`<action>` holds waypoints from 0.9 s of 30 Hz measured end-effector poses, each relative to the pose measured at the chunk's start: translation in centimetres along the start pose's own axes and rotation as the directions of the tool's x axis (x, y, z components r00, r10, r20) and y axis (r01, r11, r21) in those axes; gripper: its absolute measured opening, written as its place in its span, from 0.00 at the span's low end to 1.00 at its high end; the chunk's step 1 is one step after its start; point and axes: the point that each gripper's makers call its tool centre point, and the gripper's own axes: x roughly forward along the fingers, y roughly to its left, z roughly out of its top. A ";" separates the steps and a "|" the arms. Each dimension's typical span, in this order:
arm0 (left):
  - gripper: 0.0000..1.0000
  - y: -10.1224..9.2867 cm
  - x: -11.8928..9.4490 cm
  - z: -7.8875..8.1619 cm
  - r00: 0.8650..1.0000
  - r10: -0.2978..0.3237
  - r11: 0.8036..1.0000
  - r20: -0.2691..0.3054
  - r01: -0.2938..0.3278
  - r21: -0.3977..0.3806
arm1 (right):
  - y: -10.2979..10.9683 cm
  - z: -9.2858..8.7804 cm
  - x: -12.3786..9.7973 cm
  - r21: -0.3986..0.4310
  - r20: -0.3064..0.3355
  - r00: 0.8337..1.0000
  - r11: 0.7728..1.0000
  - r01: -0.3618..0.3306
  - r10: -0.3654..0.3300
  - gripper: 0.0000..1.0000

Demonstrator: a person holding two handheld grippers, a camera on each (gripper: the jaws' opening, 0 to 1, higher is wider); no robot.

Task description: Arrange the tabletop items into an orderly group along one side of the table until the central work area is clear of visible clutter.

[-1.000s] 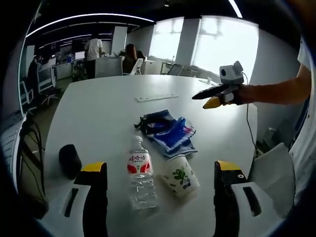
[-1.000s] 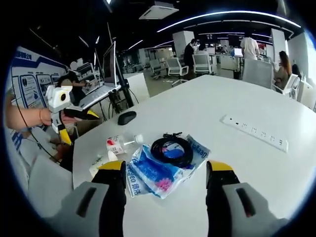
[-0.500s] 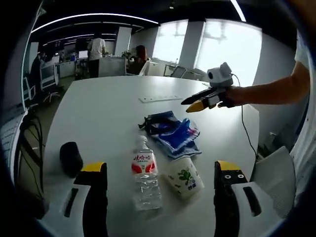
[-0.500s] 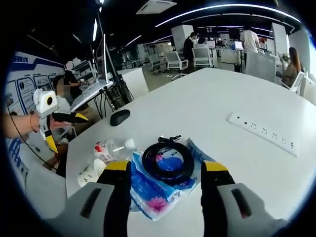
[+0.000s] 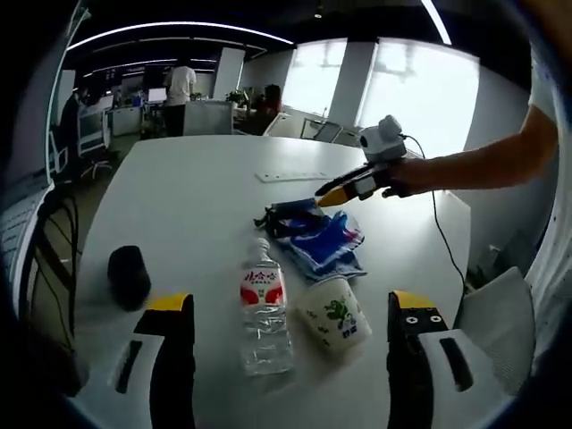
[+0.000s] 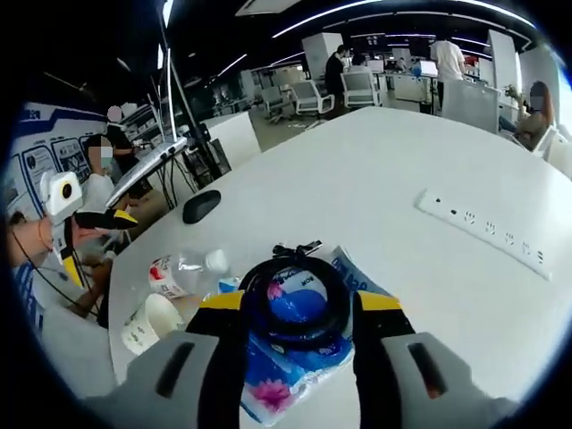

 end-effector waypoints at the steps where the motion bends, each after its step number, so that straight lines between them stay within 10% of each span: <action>1: 0.92 0.1 0.0 0.0 1.000 0.001 1.000 0.000 -0.001 -0.001 | -0.1 0.0 0.3 0.001 -0.004 1.000 1.000 0.002 -0.002 0.44; 27: 0.90 0.6 -0.1 -0.7 1.000 0.009 0.999 0.026 -0.008 -0.034 | -3.2 -3.3 3.3 0.059 -0.158 0.981 0.991 0.124 -0.113 0.22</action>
